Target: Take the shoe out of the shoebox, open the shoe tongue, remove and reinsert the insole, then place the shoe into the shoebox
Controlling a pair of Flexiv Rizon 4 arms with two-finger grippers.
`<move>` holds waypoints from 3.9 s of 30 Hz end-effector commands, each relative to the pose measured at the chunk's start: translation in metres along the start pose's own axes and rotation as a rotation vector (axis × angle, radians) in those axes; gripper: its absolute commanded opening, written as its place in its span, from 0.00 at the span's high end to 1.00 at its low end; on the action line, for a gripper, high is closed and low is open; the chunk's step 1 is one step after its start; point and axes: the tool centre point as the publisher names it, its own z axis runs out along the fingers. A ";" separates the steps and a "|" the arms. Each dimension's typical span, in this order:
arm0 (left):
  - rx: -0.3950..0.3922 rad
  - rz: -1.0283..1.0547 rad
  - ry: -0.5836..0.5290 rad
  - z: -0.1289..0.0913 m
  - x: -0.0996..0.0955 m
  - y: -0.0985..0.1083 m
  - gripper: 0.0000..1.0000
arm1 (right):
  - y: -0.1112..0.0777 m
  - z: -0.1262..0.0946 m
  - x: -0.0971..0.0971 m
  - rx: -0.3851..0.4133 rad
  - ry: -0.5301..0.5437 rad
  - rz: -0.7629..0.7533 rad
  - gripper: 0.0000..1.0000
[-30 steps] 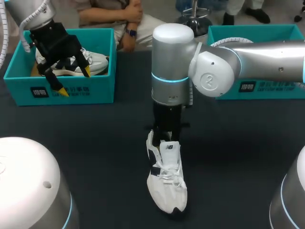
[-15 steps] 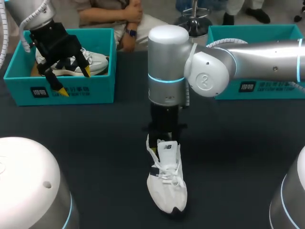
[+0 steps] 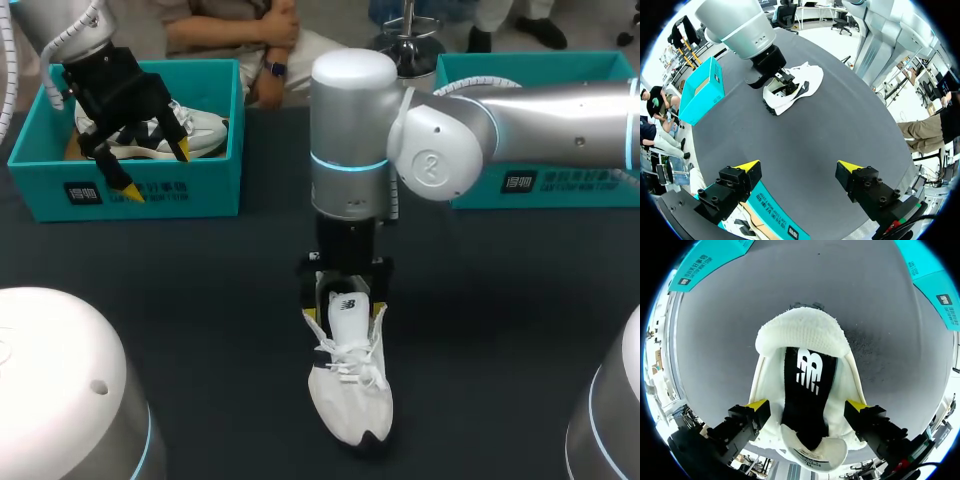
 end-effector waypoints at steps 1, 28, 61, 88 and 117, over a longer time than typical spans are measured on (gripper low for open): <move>-0.002 0.000 0.003 0.000 -0.001 0.000 0.00 | -0.001 0.000 0.003 -0.005 -0.006 -0.002 0.00; -0.002 0.000 0.003 0.000 -0.001 0.000 0.00 | -0.023 -0.068 -0.010 -0.146 -0.114 0.060 0.00; -0.002 0.000 0.003 0.000 -0.001 0.000 0.00 | -0.086 -0.142 -0.012 -0.299 -0.125 0.119 1.00; -0.002 0.000 0.003 0.000 -0.001 0.000 0.00 | -0.070 -0.068 0.005 -0.184 -0.002 0.115 1.00; -0.002 0.000 0.003 0.000 -0.001 0.000 0.00 | -0.039 -0.062 0.014 -0.266 -0.042 -0.267 1.00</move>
